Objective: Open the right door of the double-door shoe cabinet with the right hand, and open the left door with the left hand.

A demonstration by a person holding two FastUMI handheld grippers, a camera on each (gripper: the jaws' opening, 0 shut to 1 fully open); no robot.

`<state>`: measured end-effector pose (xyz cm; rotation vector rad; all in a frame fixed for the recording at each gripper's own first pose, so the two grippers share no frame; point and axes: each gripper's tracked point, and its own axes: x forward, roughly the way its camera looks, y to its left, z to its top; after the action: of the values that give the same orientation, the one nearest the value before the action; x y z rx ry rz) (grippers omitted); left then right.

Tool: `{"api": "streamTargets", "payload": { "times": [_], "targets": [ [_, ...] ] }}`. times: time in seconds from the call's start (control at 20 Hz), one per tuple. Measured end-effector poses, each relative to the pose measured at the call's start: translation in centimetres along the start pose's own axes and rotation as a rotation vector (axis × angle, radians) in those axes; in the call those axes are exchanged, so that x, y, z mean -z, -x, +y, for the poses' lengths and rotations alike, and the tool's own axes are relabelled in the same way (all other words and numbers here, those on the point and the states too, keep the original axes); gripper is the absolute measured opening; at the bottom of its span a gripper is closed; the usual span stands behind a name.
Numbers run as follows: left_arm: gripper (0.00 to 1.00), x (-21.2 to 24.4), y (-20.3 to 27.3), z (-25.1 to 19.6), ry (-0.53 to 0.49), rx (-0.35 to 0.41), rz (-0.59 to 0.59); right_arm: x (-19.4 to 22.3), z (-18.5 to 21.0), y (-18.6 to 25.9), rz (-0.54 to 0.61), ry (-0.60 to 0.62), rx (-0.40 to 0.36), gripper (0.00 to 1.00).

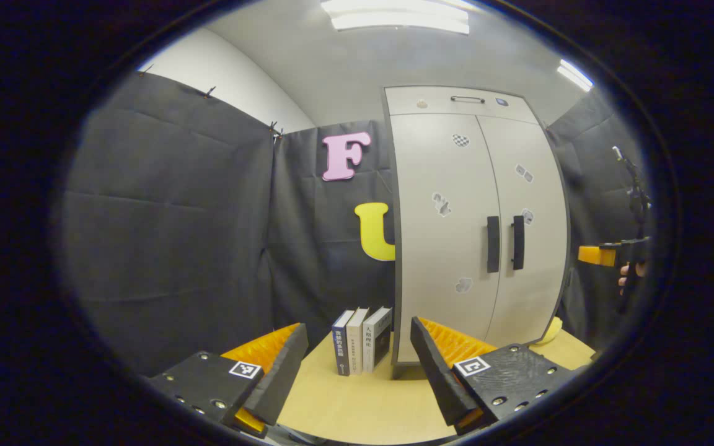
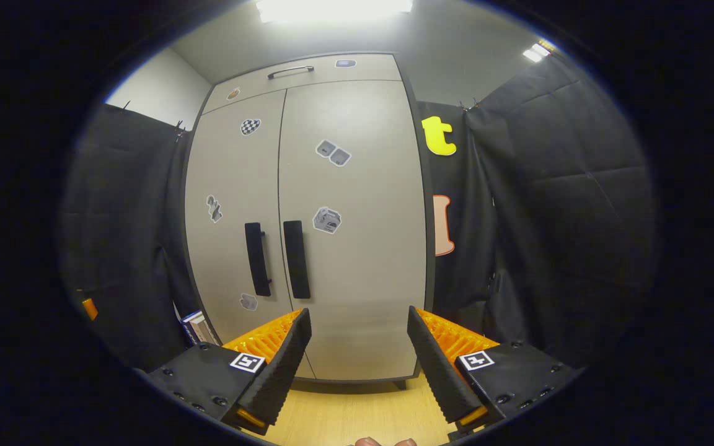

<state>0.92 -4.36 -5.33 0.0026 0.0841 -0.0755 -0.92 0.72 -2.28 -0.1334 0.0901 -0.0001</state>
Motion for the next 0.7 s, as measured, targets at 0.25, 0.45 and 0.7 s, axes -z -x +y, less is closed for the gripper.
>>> {"api": "streamTargets", "payload": {
  "times": [0.25, 0.45, 0.7],
  "targets": [
    [0.97, 4.7, -1.1, -2.3, 0.051, -0.014, 0.093, -0.7, -1.5, -0.6, 0.026, 0.053, 0.013, 0.98],
    [0.97, 6.4, -3.5, -6.8, -0.026, -0.017, 0.135, -1.0, -2.0, -2.4, 0.049, 0.057, -0.011, 0.98],
    [0.98, 7.1, -3.6, -12.8, 0.021, -0.018, 0.152, -3.1, -0.2, -6.0, 0.014, 0.038, -0.145, 0.98]
  ]
}}
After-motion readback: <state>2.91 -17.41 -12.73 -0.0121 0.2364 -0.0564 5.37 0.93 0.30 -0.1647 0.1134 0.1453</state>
